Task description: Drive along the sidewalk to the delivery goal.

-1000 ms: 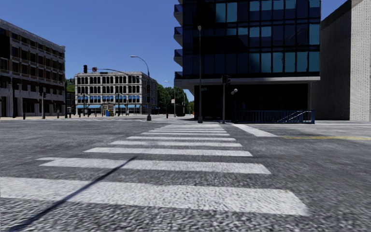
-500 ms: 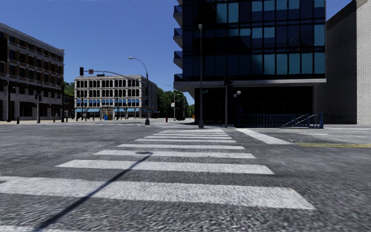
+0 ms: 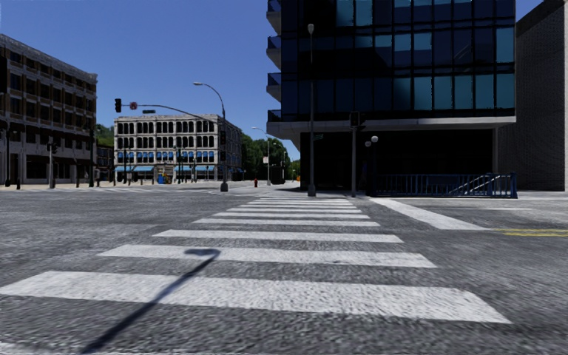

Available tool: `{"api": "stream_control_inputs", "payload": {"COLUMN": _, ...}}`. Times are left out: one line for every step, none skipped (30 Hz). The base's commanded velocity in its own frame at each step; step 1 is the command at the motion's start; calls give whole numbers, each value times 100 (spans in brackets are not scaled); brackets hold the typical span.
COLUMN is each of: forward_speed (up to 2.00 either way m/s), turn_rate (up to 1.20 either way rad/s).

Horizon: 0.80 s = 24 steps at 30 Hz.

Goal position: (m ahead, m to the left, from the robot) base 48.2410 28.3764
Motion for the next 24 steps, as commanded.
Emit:
{"api": "stream_control_inputs", "payload": {"forward_speed": 200, "turn_rate": 0}}
{"api": "stream_control_inputs", "payload": {"forward_speed": 200, "turn_rate": 0}}
{"api": "stream_control_inputs", "payload": {"forward_speed": 200, "turn_rate": 0}}
{"api": "stream_control_inputs", "payload": {"forward_speed": 200, "turn_rate": 0}}
{"api": "stream_control_inputs", "payload": {"forward_speed": 200, "turn_rate": 0}}
{"api": "stream_control_inputs", "payload": {"forward_speed": 200, "turn_rate": 0}}
{"api": "stream_control_inputs", "payload": {"forward_speed": 200, "turn_rate": 0}}
{"api": "stream_control_inputs", "payload": {"forward_speed": 200, "turn_rate": 0}}
{"api": "stream_control_inputs", "payload": {"forward_speed": 200, "turn_rate": 0}}
{"api": "stream_control_inputs", "payload": {"forward_speed": 200, "turn_rate": 0}}
{"api": "stream_control_inputs", "payload": {"forward_speed": 200, "turn_rate": 0}}
{"api": "stream_control_inputs", "payload": {"forward_speed": 200, "turn_rate": 0}}
{"api": "stream_control_inputs", "payload": {"forward_speed": 200, "turn_rate": 0}}
{"api": "stream_control_inputs", "payload": {"forward_speed": 200, "turn_rate": 0}}
{"api": "stream_control_inputs", "payload": {"forward_speed": 200, "turn_rate": 0}}
{"api": "stream_control_inputs", "payload": {"forward_speed": 200, "turn_rate": 0}}
{"api": "stream_control_inputs", "payload": {"forward_speed": 200, "turn_rate": 0}}
{"api": "stream_control_inputs", "payload": {"forward_speed": 200, "turn_rate": 0}}
{"api": "stream_control_inputs", "payload": {"forward_speed": 200, "turn_rate": 0}}
{"api": "stream_control_inputs", "payload": {"forward_speed": 200, "turn_rate": 0}}
{"api": "stream_control_inputs", "payload": {"forward_speed": 200, "turn_rate": 0}}
{"api": "stream_control_inputs", "payload": {"forward_speed": 200, "turn_rate": 0}}
{"api": "stream_control_inputs", "payload": {"forward_speed": 200, "turn_rate": 0}}
{"api": "stream_control_inputs", "payload": {"forward_speed": 200, "turn_rate": 0}}
